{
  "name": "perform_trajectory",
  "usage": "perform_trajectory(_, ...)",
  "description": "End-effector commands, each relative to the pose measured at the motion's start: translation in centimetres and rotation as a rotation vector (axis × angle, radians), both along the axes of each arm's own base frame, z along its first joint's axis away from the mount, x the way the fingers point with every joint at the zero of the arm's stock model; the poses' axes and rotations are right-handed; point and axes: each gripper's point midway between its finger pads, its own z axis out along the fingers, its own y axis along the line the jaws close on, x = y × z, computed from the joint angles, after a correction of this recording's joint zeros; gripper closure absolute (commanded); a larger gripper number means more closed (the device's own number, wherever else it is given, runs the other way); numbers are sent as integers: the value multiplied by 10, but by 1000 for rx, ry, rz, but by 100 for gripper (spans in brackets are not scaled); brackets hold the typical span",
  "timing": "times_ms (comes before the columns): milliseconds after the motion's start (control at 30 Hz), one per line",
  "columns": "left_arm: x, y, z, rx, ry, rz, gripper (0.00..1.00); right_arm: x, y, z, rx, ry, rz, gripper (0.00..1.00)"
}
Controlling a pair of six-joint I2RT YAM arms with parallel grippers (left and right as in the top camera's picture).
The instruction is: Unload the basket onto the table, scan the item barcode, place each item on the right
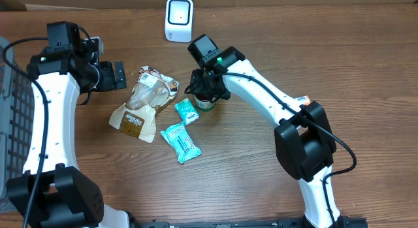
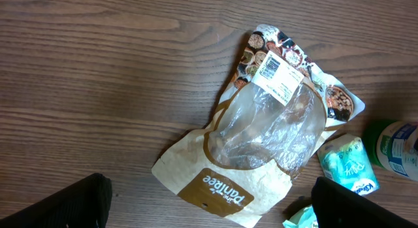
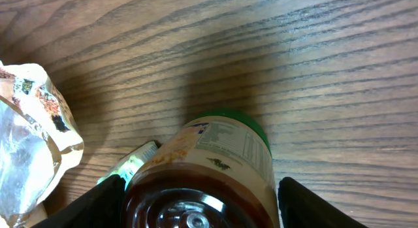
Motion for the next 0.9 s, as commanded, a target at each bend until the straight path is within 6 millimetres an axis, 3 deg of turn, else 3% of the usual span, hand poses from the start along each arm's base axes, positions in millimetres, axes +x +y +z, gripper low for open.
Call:
perform_trajectory(0, 2, 2, 10, 9, -28, -14, 0, -1, -2, -12, -37, 2, 34, 29)
perform_trajectory(500, 2, 2, 10, 9, -28, -14, 0, -13, -10, -27, -91, 59, 83, 34)
perform_trajectory(667, 2, 2, 10, 9, -28, -14, 0, -18, -15, -31, -124, 75, 83, 31)
perform_trajectory(867, 2, 2, 10, 9, -28, -14, 0, -24, -19, -37, -144, 106, 84, 20)
